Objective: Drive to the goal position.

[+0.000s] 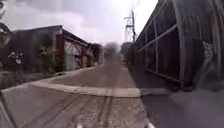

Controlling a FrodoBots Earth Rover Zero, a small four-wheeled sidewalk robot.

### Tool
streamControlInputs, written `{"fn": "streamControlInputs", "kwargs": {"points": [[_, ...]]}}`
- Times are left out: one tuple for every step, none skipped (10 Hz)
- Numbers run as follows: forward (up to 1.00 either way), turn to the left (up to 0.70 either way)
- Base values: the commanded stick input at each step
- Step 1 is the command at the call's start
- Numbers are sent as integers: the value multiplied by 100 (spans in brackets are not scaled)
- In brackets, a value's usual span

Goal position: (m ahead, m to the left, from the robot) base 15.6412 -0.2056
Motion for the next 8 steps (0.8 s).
{"fn": "streamControlInputs", "kwargs": {"points": [[70, 1], [70, 1], [70, 1], [70, 1], [70, 1], [70, 1], [70, 1], [70, 1]]}}
